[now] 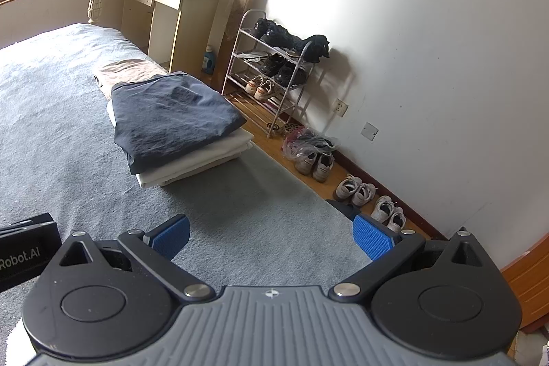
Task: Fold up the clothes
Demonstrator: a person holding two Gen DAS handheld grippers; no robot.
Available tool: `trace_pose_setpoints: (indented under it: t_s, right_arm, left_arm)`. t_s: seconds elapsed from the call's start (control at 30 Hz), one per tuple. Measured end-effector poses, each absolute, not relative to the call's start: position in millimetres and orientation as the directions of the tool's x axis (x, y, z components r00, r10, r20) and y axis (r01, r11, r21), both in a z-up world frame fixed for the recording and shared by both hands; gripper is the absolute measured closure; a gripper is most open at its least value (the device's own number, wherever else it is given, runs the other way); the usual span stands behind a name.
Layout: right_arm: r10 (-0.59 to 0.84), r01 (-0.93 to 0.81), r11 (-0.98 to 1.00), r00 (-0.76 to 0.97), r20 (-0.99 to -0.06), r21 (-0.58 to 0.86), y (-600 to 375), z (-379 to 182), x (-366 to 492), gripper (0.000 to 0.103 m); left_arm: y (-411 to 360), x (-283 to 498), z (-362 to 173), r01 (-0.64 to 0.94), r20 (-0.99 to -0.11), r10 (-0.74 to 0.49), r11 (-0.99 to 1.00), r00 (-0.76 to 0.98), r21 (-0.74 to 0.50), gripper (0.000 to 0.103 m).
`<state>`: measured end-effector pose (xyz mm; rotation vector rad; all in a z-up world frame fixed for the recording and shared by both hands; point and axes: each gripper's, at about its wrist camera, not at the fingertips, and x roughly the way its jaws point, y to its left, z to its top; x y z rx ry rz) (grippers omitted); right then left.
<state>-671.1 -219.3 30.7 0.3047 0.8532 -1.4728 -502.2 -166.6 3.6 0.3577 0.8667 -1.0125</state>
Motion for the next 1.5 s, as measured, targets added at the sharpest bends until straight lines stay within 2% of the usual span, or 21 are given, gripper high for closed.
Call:
trace_pose_setpoints:
  t_s: [1.5]
  right_arm:
    - [-0.742, 0.944, 0.099, -0.142, -0.655, -0.316, -225, 34, -682, 0.000]
  left_arm:
    - [-171, -513, 5, 0.863, -0.770, -0.592, 0.493, 0.237, -0.114, 0.000]
